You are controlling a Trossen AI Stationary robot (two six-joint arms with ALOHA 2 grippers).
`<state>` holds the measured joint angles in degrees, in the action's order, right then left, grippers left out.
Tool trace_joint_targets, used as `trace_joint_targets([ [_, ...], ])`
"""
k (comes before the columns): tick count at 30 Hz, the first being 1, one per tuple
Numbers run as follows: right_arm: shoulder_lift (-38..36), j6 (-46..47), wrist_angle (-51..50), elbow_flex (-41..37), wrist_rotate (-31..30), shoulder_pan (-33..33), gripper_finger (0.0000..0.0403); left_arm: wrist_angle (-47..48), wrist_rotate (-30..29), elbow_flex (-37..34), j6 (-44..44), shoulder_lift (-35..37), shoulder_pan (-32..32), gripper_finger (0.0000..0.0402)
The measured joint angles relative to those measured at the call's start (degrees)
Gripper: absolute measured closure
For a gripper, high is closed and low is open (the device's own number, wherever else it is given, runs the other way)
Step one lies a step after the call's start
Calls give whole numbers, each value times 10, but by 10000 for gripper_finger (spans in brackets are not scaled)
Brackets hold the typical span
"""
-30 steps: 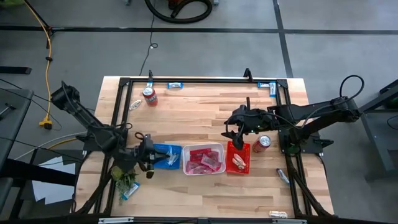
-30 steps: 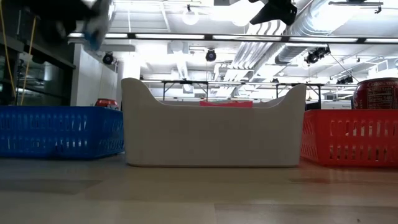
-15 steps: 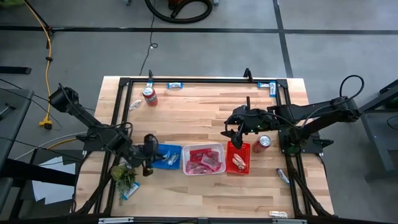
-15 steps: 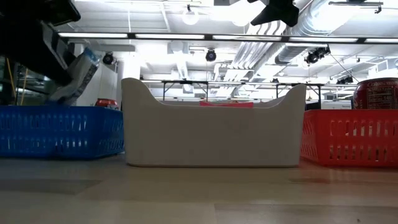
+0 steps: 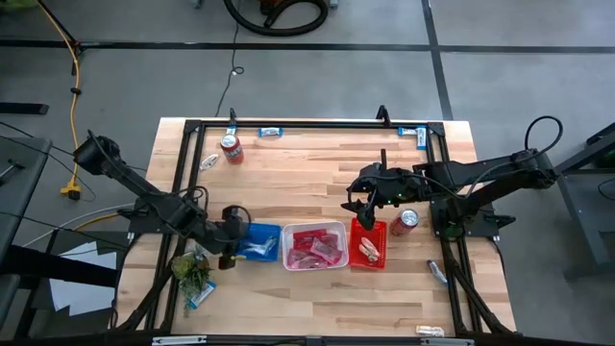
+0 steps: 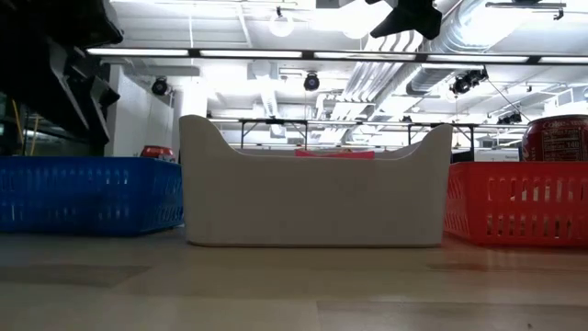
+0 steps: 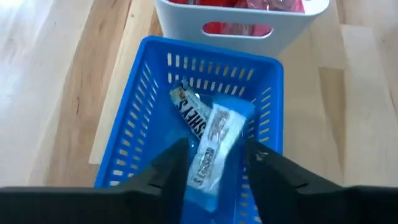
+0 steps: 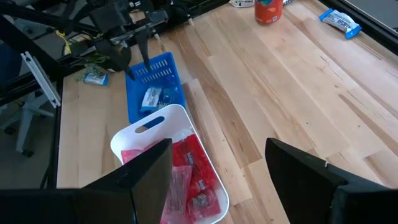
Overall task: Sort candy
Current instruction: Put the white chocolate into the blue bin
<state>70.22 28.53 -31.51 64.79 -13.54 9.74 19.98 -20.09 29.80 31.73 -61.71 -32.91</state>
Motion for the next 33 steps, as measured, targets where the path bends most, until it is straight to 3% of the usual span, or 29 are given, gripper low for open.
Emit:
trace_joint_targets([
  [3,0,1,0,0,0,0,151,33,-20,37,1,1,9,226],
  [6,-1,37,0,0,-3,-6,151,70,-76,96,-8,12,25,201],
  [13,-2,76,-4,51,-22,-65,151,89,-179,240,-100,57,89,179],
  [18,-2,77,-5,88,-87,-120,151,80,-170,287,-200,102,148,178],
  [23,7,128,-68,94,-144,-187,151,58,-130,269,-244,147,211,178],
  [28,48,192,-211,94,-149,-281,151,25,-71,225,-244,164,271,178],
  [33,118,187,-303,94,-148,-413,151,-38,-50,180,-241,158,326,178],
])
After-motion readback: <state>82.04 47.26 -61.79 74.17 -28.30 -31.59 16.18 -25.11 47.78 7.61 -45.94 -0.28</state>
